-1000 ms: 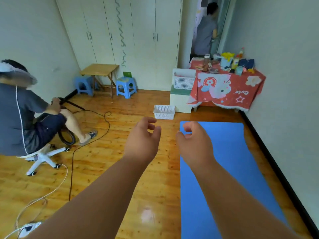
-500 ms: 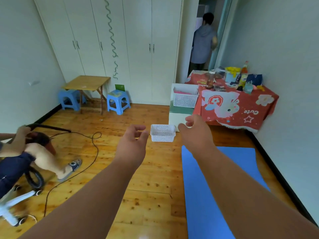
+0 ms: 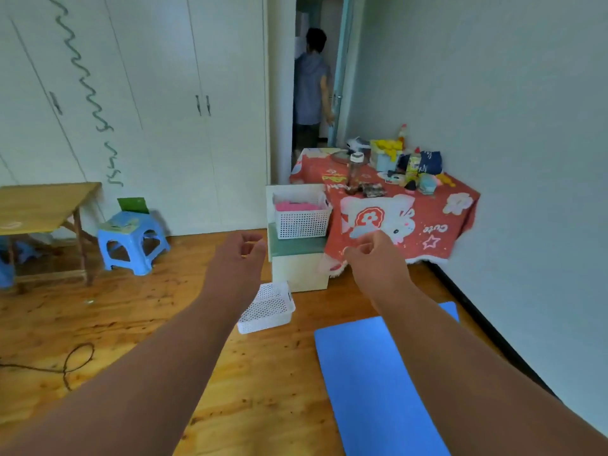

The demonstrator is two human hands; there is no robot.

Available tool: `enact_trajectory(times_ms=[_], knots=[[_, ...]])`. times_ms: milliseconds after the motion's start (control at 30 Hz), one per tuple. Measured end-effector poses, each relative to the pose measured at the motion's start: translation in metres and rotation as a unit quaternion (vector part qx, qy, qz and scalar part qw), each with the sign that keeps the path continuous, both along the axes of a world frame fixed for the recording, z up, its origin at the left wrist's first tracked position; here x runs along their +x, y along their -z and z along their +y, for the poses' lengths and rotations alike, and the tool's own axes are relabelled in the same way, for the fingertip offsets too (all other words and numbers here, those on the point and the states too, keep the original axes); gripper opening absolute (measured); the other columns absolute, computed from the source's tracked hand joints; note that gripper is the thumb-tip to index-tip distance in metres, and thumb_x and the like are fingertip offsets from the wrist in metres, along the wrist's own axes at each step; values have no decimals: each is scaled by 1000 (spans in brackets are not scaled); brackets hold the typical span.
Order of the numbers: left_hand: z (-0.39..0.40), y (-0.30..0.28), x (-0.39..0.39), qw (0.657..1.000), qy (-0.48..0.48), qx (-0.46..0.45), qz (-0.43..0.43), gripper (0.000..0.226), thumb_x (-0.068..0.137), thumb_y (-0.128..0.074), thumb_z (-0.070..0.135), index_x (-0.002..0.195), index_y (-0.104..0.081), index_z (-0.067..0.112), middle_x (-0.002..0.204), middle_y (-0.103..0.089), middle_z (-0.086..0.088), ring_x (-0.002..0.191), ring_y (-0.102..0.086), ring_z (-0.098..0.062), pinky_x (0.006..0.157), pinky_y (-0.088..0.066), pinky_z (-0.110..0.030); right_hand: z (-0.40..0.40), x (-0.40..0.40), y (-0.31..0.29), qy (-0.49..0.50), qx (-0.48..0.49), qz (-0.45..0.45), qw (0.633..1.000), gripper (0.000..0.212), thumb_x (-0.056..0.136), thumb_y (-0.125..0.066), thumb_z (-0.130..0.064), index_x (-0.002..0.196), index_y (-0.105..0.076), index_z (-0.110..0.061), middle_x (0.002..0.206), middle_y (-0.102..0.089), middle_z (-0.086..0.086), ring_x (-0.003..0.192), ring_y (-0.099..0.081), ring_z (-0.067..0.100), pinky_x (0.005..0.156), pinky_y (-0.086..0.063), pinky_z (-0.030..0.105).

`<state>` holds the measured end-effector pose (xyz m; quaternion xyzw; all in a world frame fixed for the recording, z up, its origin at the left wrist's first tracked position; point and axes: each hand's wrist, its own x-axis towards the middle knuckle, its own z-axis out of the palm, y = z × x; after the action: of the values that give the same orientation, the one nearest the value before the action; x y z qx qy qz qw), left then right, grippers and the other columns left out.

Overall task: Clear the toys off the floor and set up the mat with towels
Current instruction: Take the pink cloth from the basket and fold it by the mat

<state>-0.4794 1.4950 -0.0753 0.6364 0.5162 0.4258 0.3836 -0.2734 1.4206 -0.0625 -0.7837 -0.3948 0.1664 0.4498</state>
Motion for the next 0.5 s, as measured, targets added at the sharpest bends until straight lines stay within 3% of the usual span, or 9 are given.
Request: enact_trajectory(times_ms=[67,233,300,400,500], knots=[[61,-4,28,999,34,-20,-9,11,93,-53,41,102,-58,39,97,-66,12,80,-65,-12,64,-55,-34,37,21,0,28,-13,-6,1000,25,83,-62,-40,104,-48,-32,89,-54,-19,77,-54,2,57,-42,23],[165,-3,112,994,101,-30,18,13,95,-50,44,105,-57,39,104,-65,10,91,-63,-14,82,-55,-41,116,82,0,86,-27,1,996,27,83,-62,-40,105,-49,-32,92,-53,-17,79,-54,4,66,-48,28],[207,7,150,991,127,-39,27,11,96,-48,44,105,-54,40,108,-63,9,96,-62,-15,87,-54,-42,157,109,10,103,-34,6,994,28,83,-62,-40,106,-49,-32,92,-53,-18,78,-55,4,63,-46,27],[269,18,199,989,135,-45,35,9,97,-48,43,105,-52,40,111,-62,8,99,-61,-15,87,-55,-42,218,153,22,116,-38,26,992,26,83,-62,-40,105,-49,-35,93,-54,-20,77,-57,6,56,-44,22],[336,24,240,989,136,-46,43,12,97,-48,44,106,-53,38,107,-63,8,97,-61,-14,81,-55,-38,288,201,27,104,-47,17,993,30,85,-63,-40,111,-50,-31,99,-56,-15,84,-58,8,68,-48,25]])
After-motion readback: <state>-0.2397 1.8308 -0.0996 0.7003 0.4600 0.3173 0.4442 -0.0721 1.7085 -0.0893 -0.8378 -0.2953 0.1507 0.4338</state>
